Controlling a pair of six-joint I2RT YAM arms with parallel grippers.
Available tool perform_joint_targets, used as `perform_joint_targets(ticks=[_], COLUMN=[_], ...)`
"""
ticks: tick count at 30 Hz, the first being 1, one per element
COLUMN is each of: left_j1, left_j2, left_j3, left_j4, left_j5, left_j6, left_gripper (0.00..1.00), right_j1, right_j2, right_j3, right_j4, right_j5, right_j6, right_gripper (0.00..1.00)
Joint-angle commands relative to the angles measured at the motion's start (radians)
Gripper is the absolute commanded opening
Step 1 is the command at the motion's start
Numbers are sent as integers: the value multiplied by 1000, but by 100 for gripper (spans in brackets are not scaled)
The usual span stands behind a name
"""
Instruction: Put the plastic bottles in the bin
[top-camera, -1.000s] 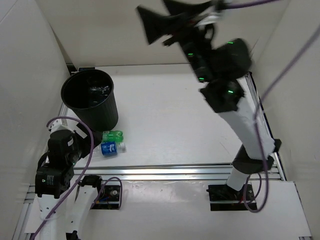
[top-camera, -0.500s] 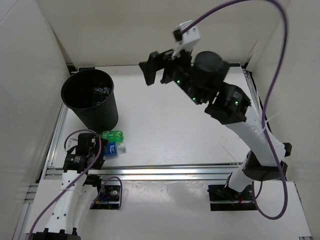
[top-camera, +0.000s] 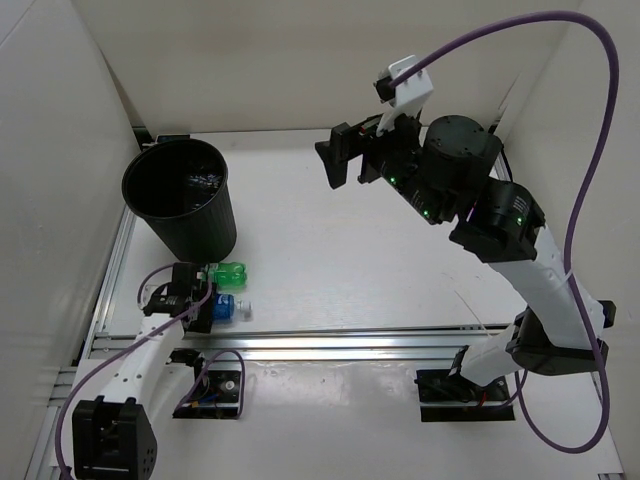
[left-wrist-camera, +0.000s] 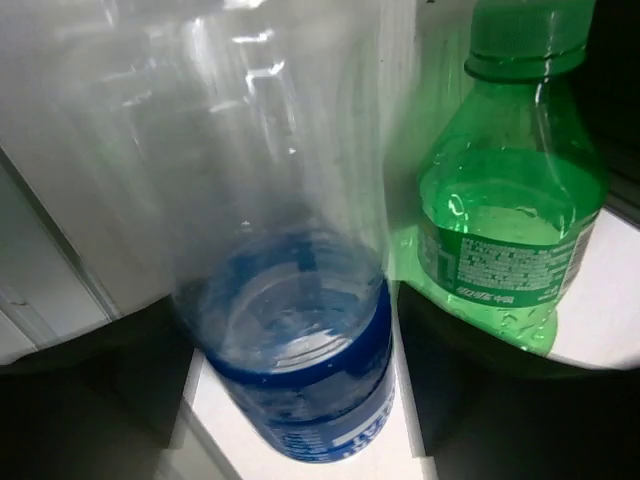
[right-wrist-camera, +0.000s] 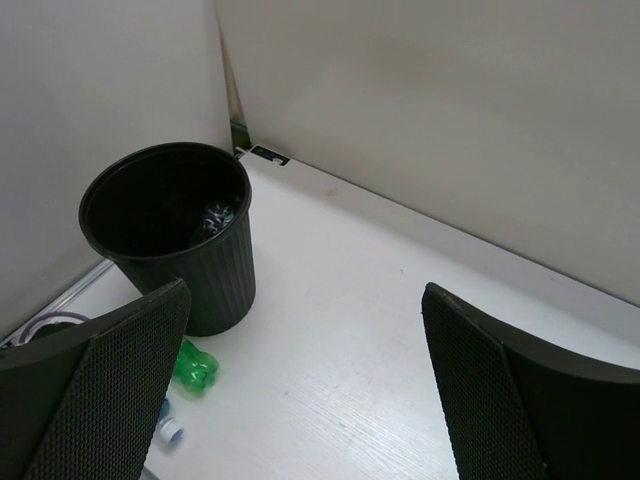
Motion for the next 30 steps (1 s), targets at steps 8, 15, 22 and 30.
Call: perform_joint_targets(ticks=[8, 15, 22, 30], left_j1=[-4, -4, -4, -4], left_j2=[-227, -316, -209, 175], left_j3=[179, 666, 995, 1262], left_j4=[-345, -610, -380, -139], left_j5=[-59, -115, -169, -575], left_j6=[16, 88, 433, 820], left_gripper=[69, 65, 68, 79], right_j1=[6, 6, 27, 28], right_j2=[-14, 16, 16, -13], right_j3=[-26, -45, -77, -66], right_j4=[-7, 22, 38, 38], right_j5=[100, 128, 110, 110], right_j6=[-29, -47, -76, -76], right_gripper=[100, 100, 100, 100])
